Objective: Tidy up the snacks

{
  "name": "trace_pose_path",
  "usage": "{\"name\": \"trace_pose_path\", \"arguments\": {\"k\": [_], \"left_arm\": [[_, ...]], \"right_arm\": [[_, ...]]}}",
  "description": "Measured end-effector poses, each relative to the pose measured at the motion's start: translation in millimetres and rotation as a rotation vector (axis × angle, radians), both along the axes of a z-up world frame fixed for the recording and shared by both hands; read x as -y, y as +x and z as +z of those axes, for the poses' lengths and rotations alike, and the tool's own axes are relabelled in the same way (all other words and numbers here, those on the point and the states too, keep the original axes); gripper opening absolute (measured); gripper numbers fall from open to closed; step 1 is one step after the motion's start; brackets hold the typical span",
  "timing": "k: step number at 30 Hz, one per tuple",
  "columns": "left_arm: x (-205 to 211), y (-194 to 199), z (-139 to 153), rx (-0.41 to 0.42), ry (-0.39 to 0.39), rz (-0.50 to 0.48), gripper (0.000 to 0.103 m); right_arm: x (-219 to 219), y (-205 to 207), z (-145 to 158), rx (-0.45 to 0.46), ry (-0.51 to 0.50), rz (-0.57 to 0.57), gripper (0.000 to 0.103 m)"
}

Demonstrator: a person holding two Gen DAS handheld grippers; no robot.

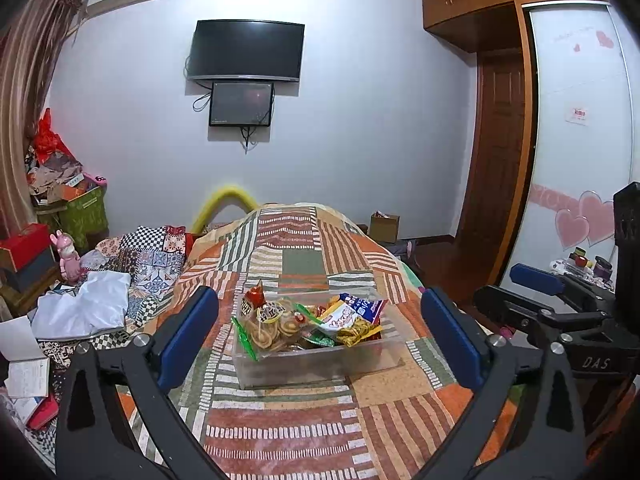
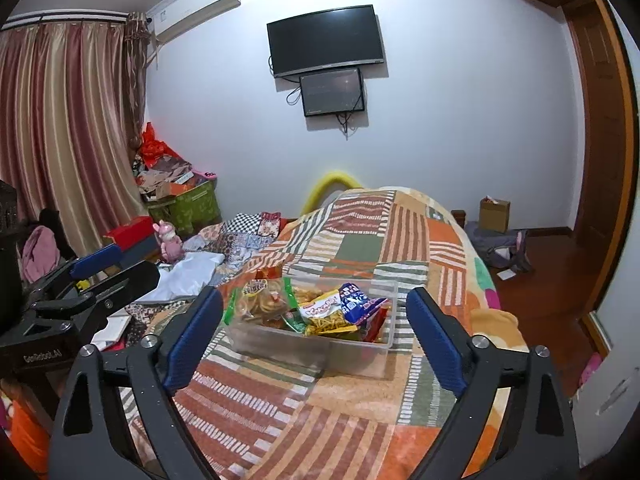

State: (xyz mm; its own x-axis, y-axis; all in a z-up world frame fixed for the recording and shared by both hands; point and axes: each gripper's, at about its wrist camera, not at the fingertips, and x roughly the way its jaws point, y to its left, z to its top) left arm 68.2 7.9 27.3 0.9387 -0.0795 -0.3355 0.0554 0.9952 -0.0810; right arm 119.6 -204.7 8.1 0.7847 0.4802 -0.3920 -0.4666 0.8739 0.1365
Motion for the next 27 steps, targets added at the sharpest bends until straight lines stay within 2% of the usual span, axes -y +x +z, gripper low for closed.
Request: {"name": "trace_pose_path", "arguments": {"k": [8,27], "left_arm": [[-0.3,-4.3,-6.5,-0.016,-0.006,0.008,0.102],[0.6,-8.4,-11.4,-0.016,-0.006,0.01,0.102]], "right_arm": [[1.5,-6.6,-5.6,-0.001,-0.016,-0.037,0.094],[3.3,-15.4,-8.1,-0.007,-0.012,-0.047,0.095]]}}
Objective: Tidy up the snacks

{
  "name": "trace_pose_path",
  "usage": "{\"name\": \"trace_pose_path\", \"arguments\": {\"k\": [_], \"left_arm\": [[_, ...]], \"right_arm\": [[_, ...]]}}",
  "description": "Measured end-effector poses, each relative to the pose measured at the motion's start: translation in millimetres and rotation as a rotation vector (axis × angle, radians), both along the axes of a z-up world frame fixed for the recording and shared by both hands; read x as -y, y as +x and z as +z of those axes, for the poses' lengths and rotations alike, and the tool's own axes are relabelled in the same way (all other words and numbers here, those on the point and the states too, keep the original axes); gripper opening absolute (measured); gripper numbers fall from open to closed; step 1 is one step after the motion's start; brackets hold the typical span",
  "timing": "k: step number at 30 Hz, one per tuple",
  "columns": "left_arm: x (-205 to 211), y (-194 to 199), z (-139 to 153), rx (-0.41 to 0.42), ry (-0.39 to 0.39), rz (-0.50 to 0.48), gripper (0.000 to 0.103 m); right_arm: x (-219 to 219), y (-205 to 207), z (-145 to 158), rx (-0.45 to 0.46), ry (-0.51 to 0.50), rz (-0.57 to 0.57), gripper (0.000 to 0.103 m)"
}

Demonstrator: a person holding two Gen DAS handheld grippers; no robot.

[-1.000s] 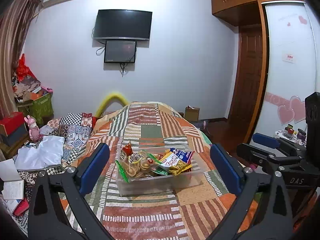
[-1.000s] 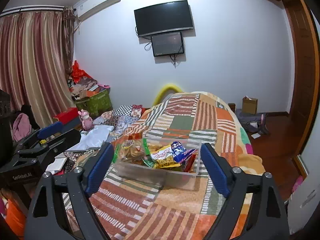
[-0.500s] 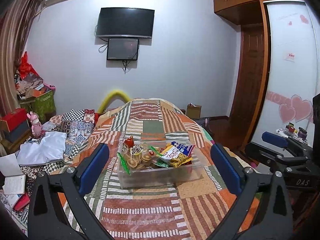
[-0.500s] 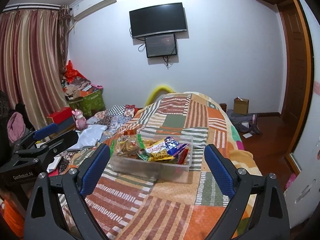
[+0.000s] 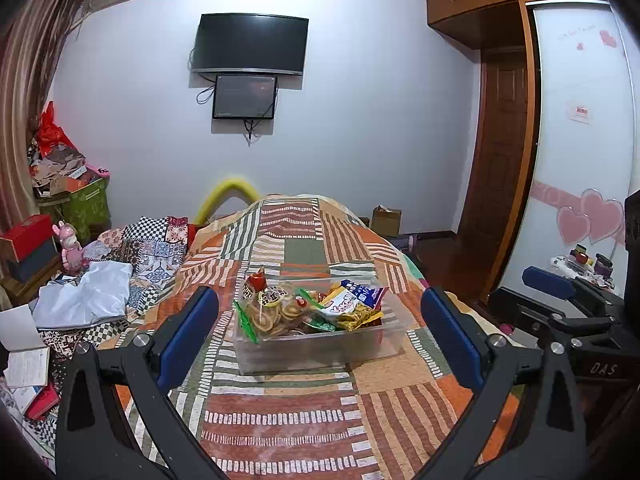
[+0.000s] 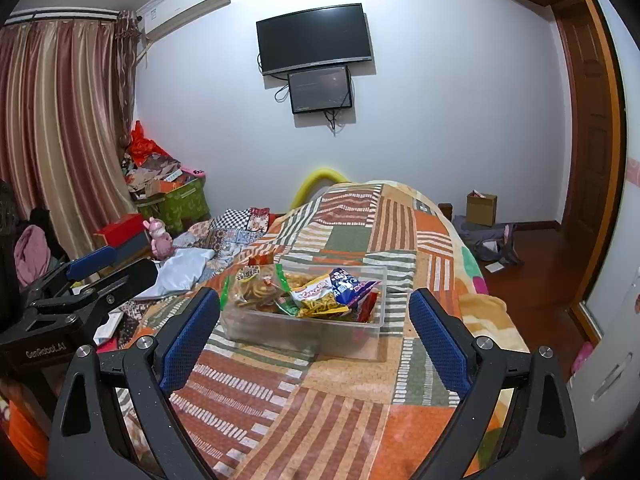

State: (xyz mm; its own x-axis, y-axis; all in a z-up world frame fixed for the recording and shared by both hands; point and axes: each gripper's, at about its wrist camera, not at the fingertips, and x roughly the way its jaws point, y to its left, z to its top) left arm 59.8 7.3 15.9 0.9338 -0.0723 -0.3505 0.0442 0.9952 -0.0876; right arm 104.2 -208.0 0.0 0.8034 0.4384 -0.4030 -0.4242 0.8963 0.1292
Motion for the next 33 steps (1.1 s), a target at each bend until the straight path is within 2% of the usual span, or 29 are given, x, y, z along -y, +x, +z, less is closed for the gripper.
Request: {"name": "trace_pose_path", "arguments": {"k": [33], "left_arm": [[-0.5,1.3,-4.5,-0.007,-0.007,-0.007,0.102]], "right_arm": [[1.0,-0.8,3.0,0.0,0.004,-0.009,0.098]]}}
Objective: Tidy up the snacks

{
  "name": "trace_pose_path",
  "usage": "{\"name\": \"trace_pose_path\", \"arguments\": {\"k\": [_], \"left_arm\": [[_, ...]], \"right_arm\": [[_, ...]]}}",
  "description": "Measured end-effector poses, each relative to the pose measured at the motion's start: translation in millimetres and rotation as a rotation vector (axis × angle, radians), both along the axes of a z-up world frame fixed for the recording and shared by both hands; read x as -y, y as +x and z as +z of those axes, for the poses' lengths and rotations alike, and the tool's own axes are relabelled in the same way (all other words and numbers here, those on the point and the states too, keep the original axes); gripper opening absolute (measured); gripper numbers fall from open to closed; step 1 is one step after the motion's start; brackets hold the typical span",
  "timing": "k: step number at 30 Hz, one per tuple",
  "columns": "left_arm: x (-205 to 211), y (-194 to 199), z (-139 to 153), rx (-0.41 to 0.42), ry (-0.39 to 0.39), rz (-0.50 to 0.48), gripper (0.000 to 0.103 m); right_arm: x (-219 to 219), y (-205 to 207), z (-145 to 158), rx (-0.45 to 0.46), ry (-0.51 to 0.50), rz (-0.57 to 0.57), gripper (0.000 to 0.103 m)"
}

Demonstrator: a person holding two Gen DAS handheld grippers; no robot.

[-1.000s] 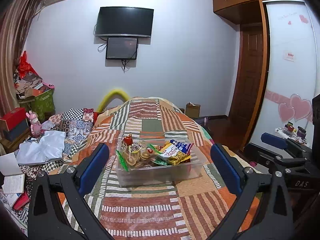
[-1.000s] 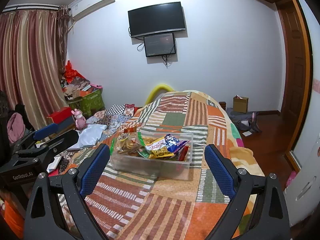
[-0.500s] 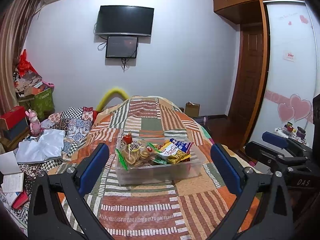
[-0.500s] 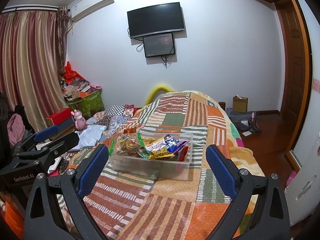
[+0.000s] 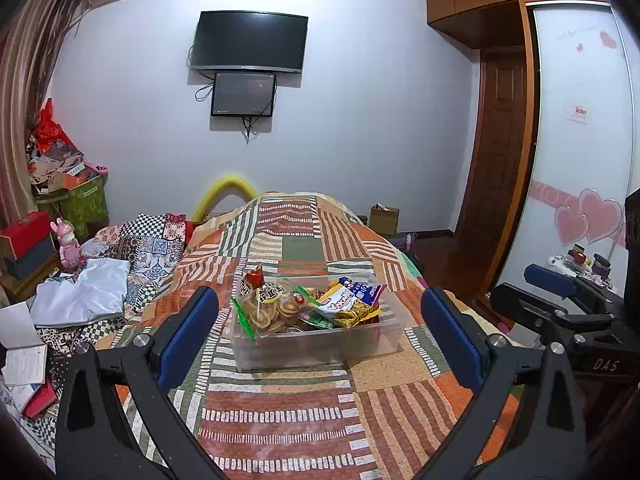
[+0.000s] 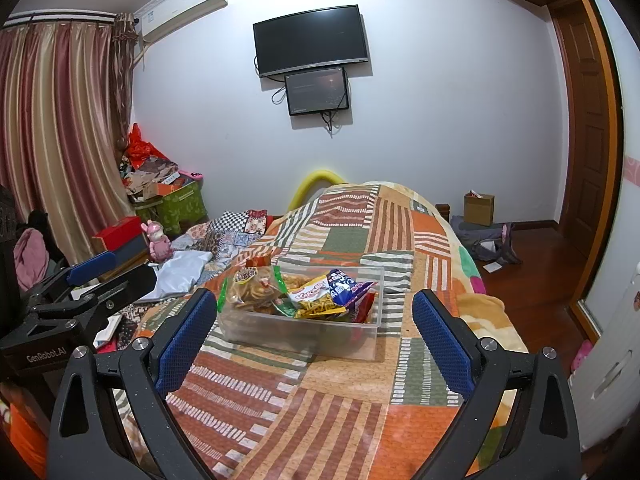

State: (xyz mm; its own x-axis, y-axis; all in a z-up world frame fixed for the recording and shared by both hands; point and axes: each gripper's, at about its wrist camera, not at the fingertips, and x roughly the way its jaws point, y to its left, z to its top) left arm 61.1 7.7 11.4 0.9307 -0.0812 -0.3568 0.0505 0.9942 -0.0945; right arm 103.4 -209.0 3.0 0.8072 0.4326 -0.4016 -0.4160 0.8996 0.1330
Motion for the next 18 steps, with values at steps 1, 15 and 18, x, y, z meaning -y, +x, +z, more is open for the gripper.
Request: {"name": "trace_pose_path", "arguments": {"k": [1,15,18], "left_arm": [[0.0,-0.1,0.0,0.001,0.0,0.0,0.102],[0.7,-2.9,1.5,0.004,-0.005,-0.01,0.102],[0.3,-3.8,2.8,0.005,-0.01,-0.018,0.102]], "right_arm": [[0.2,-0.4,0.6,0.002,-0.001,-0.001,0.098],[-0.2,-0.1,5.0,0.006,-0.002,0.001,0.098],[-0.7,-0.2,4.6,0.006,-0.002,0.0,0.098]]}}
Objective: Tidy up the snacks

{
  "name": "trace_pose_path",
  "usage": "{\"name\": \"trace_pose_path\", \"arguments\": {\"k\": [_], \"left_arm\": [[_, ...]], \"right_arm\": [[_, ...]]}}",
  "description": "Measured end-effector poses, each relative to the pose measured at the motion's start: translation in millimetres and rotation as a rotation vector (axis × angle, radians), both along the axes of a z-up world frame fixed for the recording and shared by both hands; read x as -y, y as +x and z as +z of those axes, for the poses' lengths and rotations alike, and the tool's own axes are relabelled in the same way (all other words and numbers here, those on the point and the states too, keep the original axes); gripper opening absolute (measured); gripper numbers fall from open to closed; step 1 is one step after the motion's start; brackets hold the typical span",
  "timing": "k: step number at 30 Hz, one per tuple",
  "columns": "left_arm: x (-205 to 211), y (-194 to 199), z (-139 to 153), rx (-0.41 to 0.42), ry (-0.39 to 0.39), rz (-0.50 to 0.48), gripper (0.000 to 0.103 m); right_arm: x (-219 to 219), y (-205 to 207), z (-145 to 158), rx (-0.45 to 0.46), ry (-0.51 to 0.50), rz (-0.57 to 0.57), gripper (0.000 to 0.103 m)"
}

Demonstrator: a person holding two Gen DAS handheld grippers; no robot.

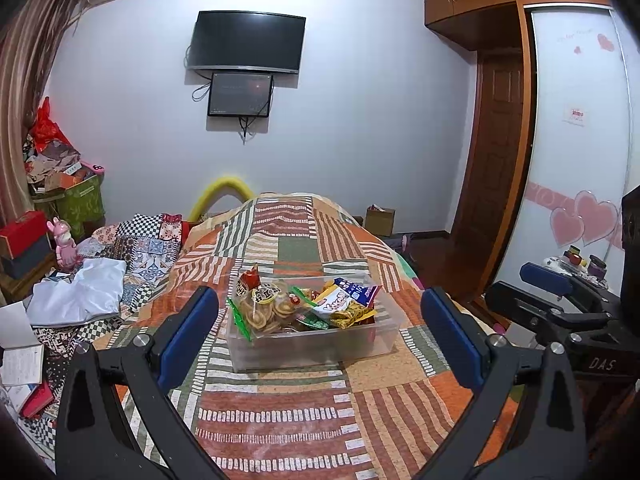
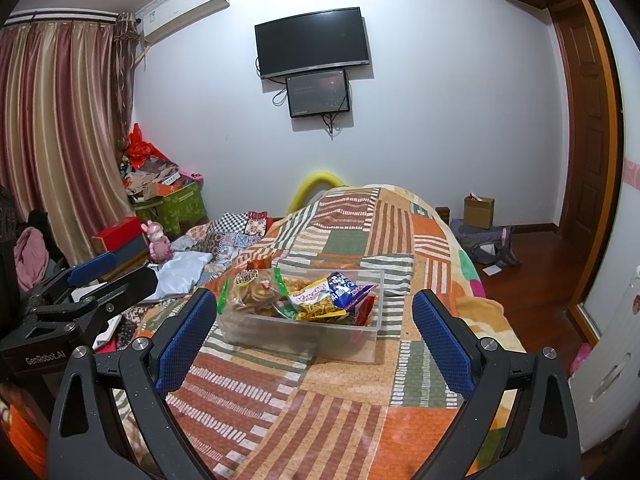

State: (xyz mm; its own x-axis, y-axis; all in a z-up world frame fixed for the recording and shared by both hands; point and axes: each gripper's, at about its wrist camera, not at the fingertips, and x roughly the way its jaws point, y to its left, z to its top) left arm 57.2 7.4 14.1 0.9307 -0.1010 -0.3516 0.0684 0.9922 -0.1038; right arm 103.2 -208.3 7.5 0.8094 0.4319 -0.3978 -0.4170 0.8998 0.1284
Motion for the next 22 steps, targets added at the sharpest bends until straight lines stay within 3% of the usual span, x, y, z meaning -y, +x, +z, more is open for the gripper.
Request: {"name": "trace_pose_path", "arguments": {"k": [22], "left_arm": [[0.9,-3.0,2.3,0.007,0.001,-0.014,0.102]], "right_arm": [[2.2,-1.7,4.0,0.009,0.003,-0.01,0.098]]}}
